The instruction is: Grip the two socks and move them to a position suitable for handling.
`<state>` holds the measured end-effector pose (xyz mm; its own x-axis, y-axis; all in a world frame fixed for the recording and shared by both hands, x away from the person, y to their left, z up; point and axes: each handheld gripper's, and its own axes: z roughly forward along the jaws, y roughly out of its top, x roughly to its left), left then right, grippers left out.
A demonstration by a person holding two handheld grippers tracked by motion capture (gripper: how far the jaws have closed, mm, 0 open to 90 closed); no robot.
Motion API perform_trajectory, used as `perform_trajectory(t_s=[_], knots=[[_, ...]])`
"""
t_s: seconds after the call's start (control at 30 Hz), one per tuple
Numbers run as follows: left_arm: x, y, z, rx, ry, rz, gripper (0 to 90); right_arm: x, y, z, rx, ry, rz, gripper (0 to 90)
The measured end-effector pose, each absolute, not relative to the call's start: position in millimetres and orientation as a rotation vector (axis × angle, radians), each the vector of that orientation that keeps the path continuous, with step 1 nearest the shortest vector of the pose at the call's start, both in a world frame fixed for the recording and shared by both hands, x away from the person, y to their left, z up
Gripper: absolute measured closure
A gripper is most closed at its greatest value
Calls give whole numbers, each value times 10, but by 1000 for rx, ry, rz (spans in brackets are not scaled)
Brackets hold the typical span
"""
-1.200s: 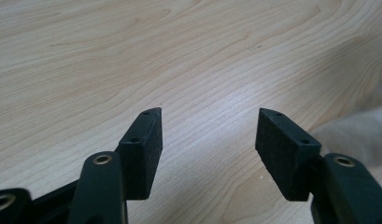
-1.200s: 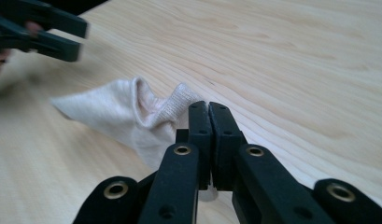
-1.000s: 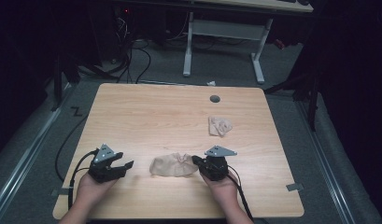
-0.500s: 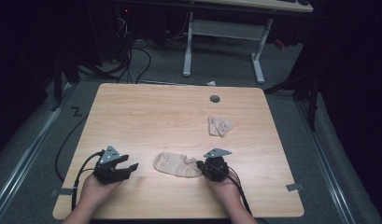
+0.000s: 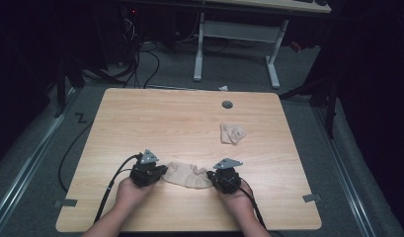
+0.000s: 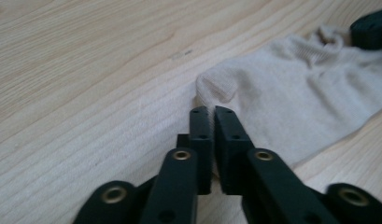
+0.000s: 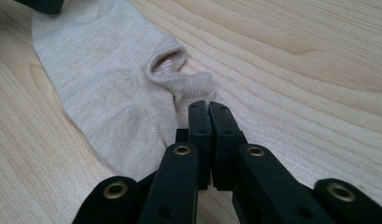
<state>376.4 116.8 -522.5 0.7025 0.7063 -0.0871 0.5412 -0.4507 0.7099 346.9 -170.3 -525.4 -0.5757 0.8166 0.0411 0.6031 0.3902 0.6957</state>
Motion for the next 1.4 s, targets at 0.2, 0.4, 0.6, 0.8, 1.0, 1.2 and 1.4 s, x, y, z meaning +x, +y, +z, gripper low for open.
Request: perform_trajectory(t_s=[0.2, 0.4, 0.6, 0.8, 1.0, 1.2, 1.4], knots=[[3409, 1204, -5216, 2228, 916, 268, 881, 3334, -1725, -5252, 1238, 2362, 999, 886], [3310, 1284, -5073, 2221, 891, 314, 714, 3249, -1745, -5173, 1208, 2331, 1074, 777], [3385, 1710, -4965, 2076, 952, 354, 548, 3328, -1959, -5106, 1294, 2196, 1091, 634], [3510, 1776, -5033, 2083, 986, 427, 478, 3720, -2141, -5048, 1357, 2110, 987, 609], [3504, 1807, -5002, 2081, 955, 450, 436, 4090, -2254, -5020, 1401, 2051, 930, 599], [3546, 1884, -5005, 2065, 984, 429, 431, 4427, -2334, -5000, 1451, 2031, 865, 551], [3556, 1908, -5006, 2056, 993, 428, 432, 4623, -2407, -5018, 1476, 1976, 829, 515]])
